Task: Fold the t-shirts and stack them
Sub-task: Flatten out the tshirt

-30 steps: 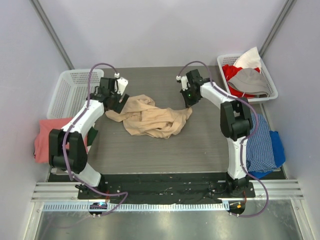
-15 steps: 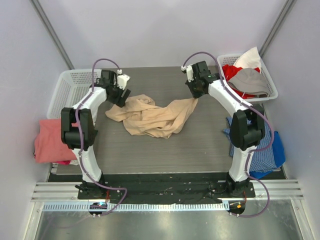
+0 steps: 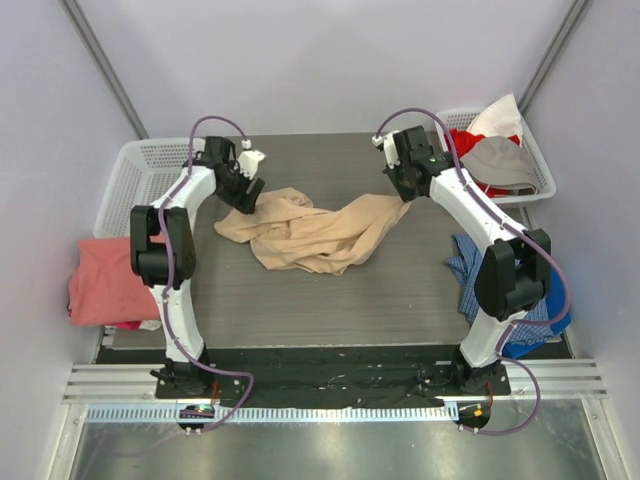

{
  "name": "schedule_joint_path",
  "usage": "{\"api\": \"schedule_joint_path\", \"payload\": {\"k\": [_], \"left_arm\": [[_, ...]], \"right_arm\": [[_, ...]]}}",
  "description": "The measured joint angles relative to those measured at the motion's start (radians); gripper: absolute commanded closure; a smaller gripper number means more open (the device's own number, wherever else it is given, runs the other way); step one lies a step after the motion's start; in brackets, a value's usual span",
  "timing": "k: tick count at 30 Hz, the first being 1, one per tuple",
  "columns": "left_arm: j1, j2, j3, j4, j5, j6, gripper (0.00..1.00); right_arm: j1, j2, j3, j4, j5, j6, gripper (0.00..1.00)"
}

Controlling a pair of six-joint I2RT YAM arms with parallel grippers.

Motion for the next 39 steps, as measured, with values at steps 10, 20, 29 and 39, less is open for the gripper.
{"api": "schedule_joint_path", "payload": {"k": [10, 20, 29, 39], "left_arm": [[0.048, 0.104, 0.030, -0.092, 0.102, 0.053, 0.34], [0.059, 0.149, 0.110, -0.154, 0.166, 0.077, 0.36], [0.061, 0.148, 0.134, -0.154, 0.188, 0.074, 0.36], [0.084, 0.154, 0.254, -0.162, 0.194, 0.066, 0.36]], "right_arm": [[0.000, -0.019, -0.003, 0.000, 0.056, -0.019, 0.99], [0.000, -0.036, -0.037, -0.004, 0.066, -0.021, 0.99], [0.000, -0.040, -0.061, -0.003, 0.072, -0.021, 0.99], [0.000, -0.041, -0.085, 0.000, 0.079, -0.021, 0.99]]}}
